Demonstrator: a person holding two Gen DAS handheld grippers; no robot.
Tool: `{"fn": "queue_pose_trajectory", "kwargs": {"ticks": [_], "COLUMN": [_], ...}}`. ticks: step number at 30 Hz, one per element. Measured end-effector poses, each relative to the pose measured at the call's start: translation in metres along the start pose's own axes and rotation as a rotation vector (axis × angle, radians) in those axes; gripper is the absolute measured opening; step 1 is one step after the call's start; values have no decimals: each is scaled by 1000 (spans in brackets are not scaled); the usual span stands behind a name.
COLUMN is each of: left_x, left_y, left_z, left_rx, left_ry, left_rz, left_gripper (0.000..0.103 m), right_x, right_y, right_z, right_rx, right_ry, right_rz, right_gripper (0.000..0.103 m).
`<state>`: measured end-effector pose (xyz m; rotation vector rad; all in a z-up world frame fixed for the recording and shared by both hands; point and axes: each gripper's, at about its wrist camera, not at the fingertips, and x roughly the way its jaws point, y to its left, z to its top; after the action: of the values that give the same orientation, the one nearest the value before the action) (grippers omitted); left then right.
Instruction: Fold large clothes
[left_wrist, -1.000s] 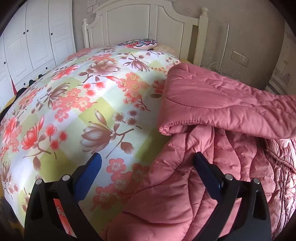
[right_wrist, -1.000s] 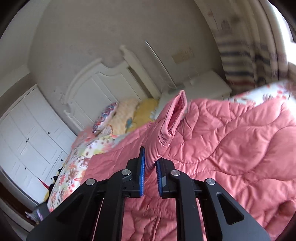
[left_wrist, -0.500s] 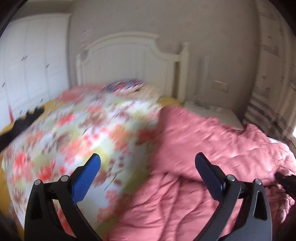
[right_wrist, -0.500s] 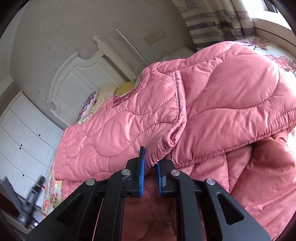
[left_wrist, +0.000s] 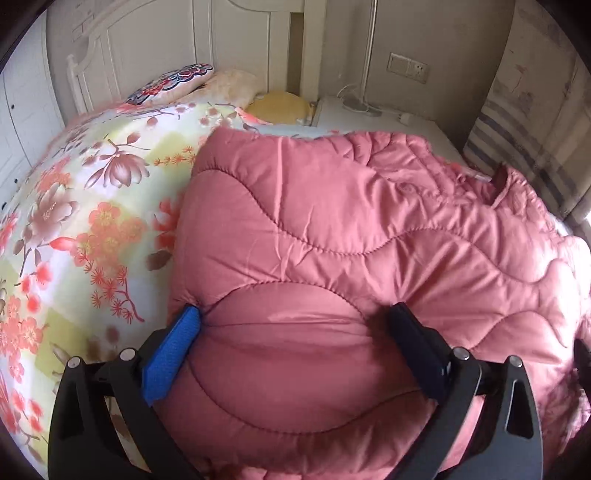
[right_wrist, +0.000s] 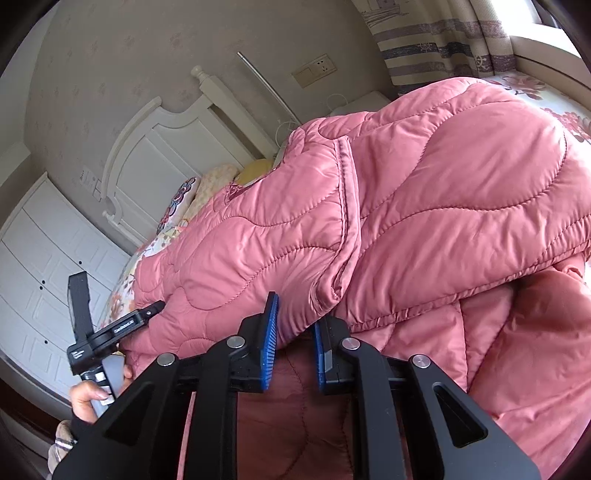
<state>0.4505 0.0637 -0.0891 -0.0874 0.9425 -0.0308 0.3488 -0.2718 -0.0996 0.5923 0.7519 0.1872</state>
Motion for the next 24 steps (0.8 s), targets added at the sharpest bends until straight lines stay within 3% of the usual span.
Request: {"fn": "queue_pose_trajectory", "kwargs": {"ticks": [4, 6, 11, 16, 17, 21, 24], "left_x": [-35, -43, -19, 42, 55, 48, 7], "left_y": [55, 71, 44, 25, 28, 44, 55], "left_z": [26, 43, 80, 70, 68, 76, 87], "left_rx": [-281, -336, -139, -25, -38, -127, -158], "left_ry": [-79, -109, -53, 94, 132, 134, -15], "left_rz": [-231, -282, -161, -25, -47, -111, -168], "left_gripper": [101, 101, 101, 101, 101, 100, 100], "right_x": [0, 0, 0, -2, -2, -3, -3], "right_y": [4, 6, 6, 6, 7, 6, 3], "right_z": [0, 0, 0, -1, -1, -1, -1], "right_rx": [-16, -30, -35, -40, -44, -37, -22], "right_ry": [-6, -12, -14, -18, -19, -19, -18], "right_rz": [4, 6, 9, 1, -2, -1, 8], "right_gripper": [14, 15, 15, 15, 15, 15, 15]}}
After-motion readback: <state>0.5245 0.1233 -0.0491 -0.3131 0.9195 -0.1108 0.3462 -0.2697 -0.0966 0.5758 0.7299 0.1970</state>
